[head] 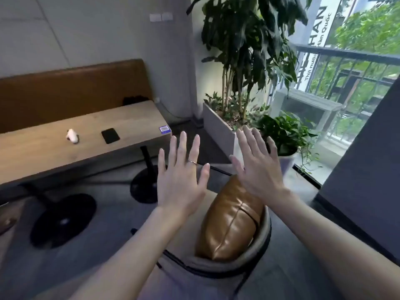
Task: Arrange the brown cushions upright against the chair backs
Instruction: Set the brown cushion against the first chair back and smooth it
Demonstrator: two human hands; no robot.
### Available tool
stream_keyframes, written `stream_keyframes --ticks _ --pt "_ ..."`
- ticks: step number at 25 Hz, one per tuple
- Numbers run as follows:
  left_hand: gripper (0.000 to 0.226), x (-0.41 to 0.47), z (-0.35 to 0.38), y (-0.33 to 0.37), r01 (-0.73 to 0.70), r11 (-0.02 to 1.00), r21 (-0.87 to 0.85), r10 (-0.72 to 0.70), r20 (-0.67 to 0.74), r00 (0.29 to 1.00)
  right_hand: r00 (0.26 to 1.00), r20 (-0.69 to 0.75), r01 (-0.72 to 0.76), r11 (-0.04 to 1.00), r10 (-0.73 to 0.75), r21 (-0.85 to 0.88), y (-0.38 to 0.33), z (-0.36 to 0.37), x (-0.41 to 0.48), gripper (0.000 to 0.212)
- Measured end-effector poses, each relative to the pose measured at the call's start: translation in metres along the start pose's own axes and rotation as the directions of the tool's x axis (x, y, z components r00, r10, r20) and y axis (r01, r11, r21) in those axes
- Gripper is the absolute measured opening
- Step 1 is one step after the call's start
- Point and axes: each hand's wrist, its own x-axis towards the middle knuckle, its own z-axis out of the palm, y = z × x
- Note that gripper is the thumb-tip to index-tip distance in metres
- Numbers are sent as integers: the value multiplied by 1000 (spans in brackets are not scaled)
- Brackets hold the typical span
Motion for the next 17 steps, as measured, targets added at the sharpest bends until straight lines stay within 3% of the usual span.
stream_keyframes --ticks 3,6,9,11,17 --pt "72 -36 70 17 88 996 -20 -81 234 969 975 208 -81 997 81 -9 30 61 -46 66" --pt "81 -81 132 25 219 975 -33 -181 446 877 926 356 -134 991 124 4 48 116 -97 65" --pt "77 -109 171 25 321 947 -8 -258 574 777 885 445 -169 985 139 28 51 147 -125 67" --pt "82 -122 185 27 382 924 -29 -293 587 755 860 487 -208 976 150 67 50 166 -141 68" --pt "81 -136 199 32 540 792 -285 -414 399 818 873 455 -283 942 176 178 46 180 -149 64"
